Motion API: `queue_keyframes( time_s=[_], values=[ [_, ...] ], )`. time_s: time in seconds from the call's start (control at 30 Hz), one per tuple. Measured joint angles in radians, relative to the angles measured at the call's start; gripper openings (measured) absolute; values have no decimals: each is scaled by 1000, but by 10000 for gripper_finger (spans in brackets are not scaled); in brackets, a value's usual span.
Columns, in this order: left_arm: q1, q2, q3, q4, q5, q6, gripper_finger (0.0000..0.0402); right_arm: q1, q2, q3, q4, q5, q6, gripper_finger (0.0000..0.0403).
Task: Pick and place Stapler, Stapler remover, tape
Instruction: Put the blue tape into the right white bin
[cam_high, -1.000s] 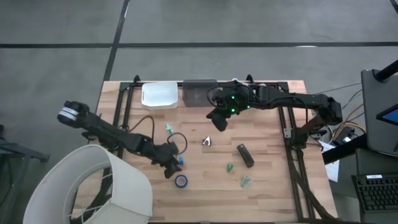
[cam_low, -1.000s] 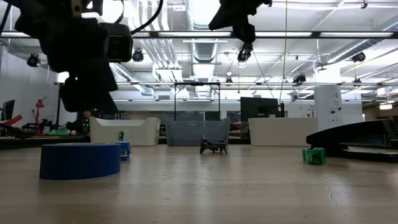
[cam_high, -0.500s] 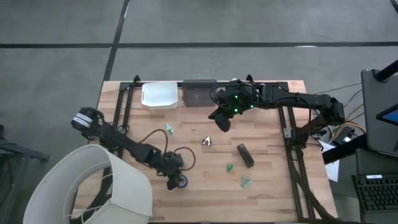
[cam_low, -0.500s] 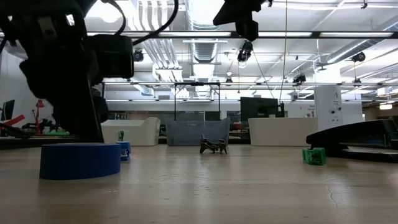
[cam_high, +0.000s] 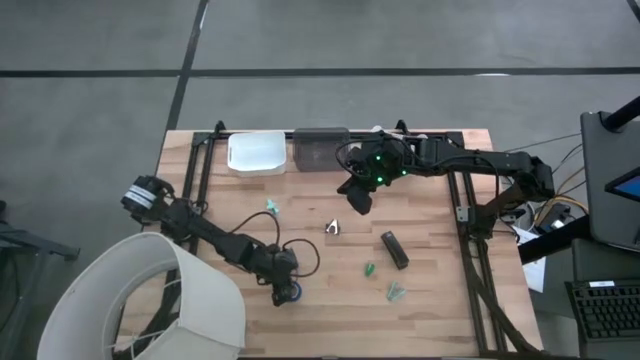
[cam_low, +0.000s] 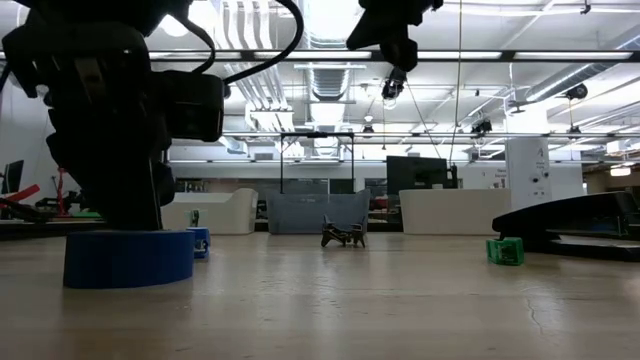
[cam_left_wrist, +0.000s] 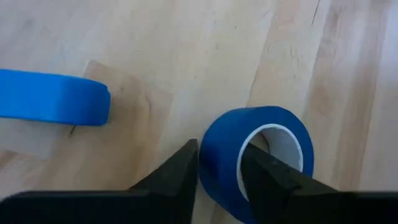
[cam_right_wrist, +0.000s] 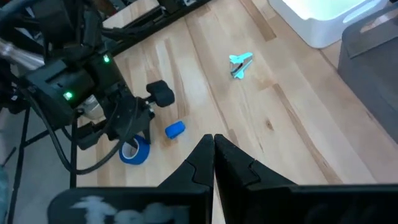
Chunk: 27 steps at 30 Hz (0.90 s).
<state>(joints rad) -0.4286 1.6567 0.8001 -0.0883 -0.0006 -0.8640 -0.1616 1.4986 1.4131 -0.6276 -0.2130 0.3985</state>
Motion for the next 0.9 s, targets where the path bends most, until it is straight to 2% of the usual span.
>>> queue_keyframes(
  time_s=[0.2,0.4,0.57,0.77,0.9],
  values=[
    [7,-14,0,2,-10,-3,39,4,-15,-9,-16,-10,1,8],
    [38,-25,3,10,-18,-26,41,11,-59,-9,-21,-9,1,8],
    [64,-43,17,14,-63,-28,66,11,-93,-9,-21,3,1,8],
    [101,-85,35,13,-127,-27,40,11,-110,-14,-22,4,-2,8],
    [127,-123,50,13,-189,-33,40,11,-121,-21,-46,9,-6,8]
  ],
)
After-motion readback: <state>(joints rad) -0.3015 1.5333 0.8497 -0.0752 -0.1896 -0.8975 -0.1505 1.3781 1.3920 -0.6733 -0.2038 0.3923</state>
